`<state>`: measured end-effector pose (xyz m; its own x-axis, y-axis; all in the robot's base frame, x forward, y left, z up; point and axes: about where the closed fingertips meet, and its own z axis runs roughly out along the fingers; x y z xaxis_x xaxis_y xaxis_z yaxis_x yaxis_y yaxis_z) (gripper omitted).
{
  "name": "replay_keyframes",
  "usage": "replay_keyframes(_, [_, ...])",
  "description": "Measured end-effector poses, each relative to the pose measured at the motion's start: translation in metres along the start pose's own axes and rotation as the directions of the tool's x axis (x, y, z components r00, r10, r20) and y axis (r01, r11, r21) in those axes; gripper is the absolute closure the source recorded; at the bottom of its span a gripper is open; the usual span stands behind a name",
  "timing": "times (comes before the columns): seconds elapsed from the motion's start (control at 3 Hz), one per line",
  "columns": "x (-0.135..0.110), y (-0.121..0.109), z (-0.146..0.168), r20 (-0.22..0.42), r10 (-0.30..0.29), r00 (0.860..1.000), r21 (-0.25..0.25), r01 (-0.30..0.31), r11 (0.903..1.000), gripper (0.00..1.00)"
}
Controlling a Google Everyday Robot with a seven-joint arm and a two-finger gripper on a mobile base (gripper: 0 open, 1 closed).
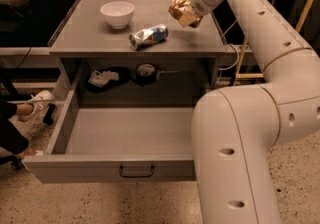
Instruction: Pick orange can from top drawer and place on counter
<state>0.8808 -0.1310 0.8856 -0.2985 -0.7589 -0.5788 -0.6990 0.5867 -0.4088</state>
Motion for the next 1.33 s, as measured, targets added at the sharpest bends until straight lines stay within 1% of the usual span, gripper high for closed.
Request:
replay_keyframes(0.33, [0.0,0.0,0.0,0.0,0.0,1.0,0.0,0.0,1.0,0.19])
replay_keyframes(0.67, [0.0,0.0,0.0,0.0,0.0,1.0,0.0,0.0,1.0,0.0])
replay_keyframes(1.0, [0.0,0.001,0.001,0.0,0.0,1.0,-0.001,0.0,1.0,0.0])
replay_keyframes(1.33, [-0.005,-0.002,-0.021,-0.004,0.011,1.0,0.027,-0.011,0.9996,0.0])
